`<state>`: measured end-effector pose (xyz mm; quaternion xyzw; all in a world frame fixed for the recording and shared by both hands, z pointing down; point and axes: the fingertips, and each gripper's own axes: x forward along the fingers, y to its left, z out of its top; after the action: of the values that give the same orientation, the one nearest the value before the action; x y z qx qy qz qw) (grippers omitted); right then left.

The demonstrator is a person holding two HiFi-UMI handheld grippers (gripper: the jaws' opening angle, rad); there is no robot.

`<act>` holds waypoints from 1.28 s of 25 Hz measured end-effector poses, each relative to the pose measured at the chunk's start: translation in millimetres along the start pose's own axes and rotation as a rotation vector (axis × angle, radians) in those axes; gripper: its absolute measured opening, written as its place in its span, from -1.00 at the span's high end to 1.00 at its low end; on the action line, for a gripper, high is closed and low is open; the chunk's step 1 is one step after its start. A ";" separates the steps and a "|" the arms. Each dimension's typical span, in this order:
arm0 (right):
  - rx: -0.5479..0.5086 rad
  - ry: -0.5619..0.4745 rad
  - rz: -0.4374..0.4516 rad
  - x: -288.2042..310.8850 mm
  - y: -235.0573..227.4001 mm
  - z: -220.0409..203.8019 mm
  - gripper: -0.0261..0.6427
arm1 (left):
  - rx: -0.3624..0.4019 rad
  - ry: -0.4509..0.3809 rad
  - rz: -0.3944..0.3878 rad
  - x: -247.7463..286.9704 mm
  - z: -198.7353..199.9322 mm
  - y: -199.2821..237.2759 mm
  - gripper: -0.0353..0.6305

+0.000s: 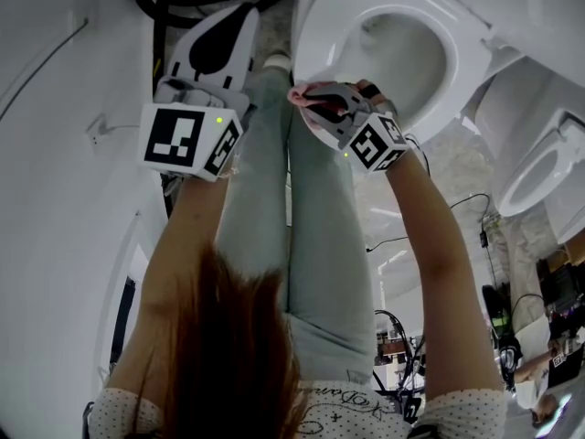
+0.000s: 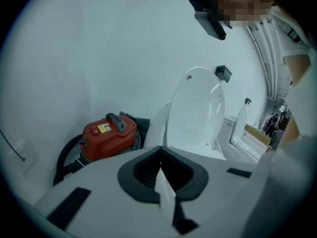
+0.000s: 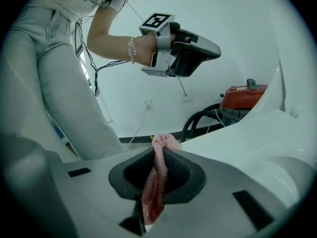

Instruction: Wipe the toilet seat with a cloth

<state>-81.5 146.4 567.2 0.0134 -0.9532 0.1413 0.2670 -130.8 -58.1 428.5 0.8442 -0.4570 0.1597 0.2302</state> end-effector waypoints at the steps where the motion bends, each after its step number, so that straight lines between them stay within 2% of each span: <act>1: -0.002 0.003 -0.001 0.7 -1.3 0.7 0.76 | 0.000 -0.001 -0.001 -0.8 0.4 0.3 0.89; 6: -0.008 0.006 -0.010 7.1 -6.5 3.0 0.76 | 0.010 0.000 -0.011 -1.6 3.1 5.3 0.89; 18: 0.074 -0.047 -0.080 0.9 -29.9 8.1 0.76 | 0.044 0.063 -0.041 14.3 11.1 -4.8 0.89; 32: 0.105 -0.058 -0.132 0.1 -55.3 16.4 0.76 | 0.047 0.066 -0.050 18.7 17.3 -2.8 0.89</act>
<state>-84.2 88.7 568.4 0.0942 -0.9489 0.1728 0.2467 -117.4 -79.1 422.2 0.8548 -0.4242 0.1923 0.2289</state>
